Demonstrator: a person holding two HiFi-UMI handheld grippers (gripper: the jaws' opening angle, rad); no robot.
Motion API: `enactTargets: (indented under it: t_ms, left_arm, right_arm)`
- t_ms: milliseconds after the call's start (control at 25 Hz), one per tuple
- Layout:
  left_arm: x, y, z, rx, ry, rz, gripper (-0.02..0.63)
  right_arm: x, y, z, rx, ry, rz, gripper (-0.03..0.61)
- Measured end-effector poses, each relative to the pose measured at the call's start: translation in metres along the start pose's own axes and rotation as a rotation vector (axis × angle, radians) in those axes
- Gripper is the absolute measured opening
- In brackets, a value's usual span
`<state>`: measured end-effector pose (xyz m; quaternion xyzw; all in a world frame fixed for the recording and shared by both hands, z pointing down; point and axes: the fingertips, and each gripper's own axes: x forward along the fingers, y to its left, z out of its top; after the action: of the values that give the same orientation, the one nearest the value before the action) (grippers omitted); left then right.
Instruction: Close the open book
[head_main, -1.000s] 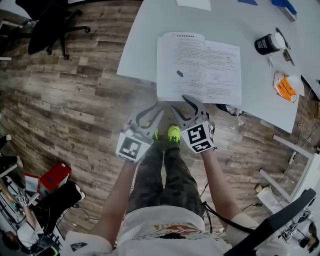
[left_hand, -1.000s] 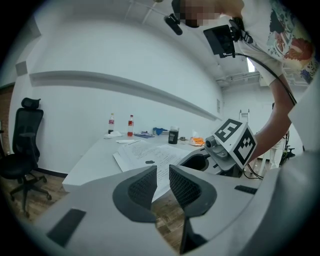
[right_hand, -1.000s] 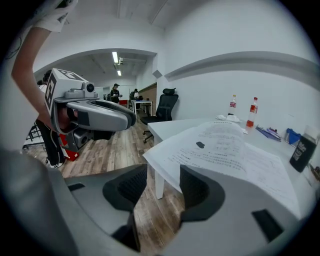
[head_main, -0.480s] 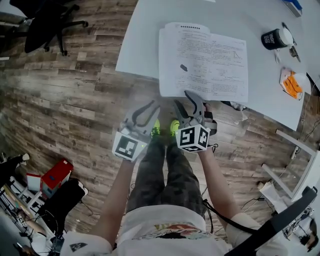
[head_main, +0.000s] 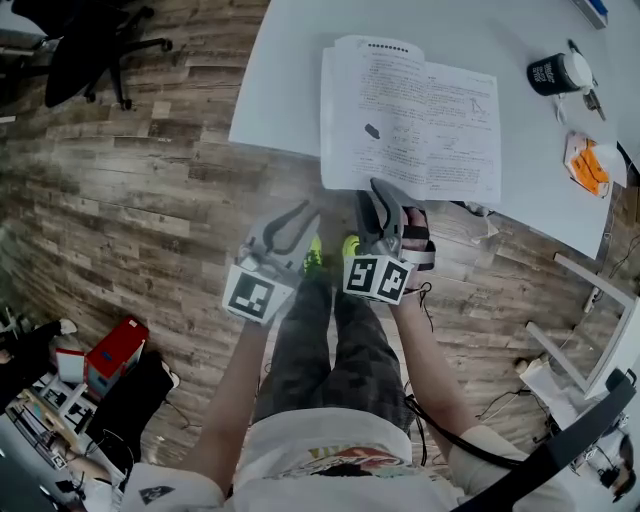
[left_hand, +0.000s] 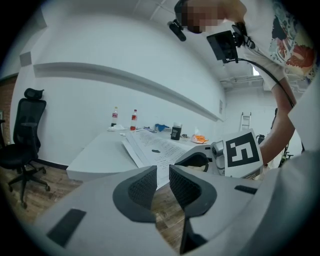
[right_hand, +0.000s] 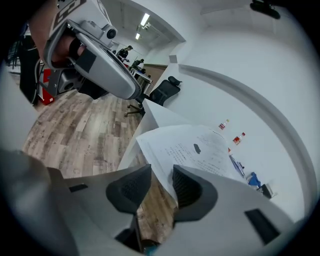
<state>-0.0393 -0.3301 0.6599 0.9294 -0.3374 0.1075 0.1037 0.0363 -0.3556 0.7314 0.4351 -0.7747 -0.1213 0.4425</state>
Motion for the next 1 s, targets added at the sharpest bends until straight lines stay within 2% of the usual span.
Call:
enactTargets:
  t_ms: [120, 320, 640, 1000]
  left_arm:
    - [0.001, 0.002, 0.001, -0.015, -0.004, 0.000, 0.054]
    - [0.001, -0.001, 0.006, -0.016, -0.016, -0.003, 0.054]
    - [-0.006, 0.002, 0.019, -0.007, -0.028, 0.002, 0.054]
    - [-0.009, -0.004, 0.053, 0.035, -0.056, -0.004, 0.054]
  right_arm:
    - [0.000, -0.003, 0.003, 0.053, -0.029, 0.022, 0.124]
    - [-0.010, -0.008, 0.011, 0.189, -0.086, 0.075, 0.035]
    - [-0.027, -0.018, 0.024, 0.375, -0.133, 0.101, 0.021]
    - [-0.049, -0.039, 0.037, 0.464, -0.152, 0.111, 0.020]
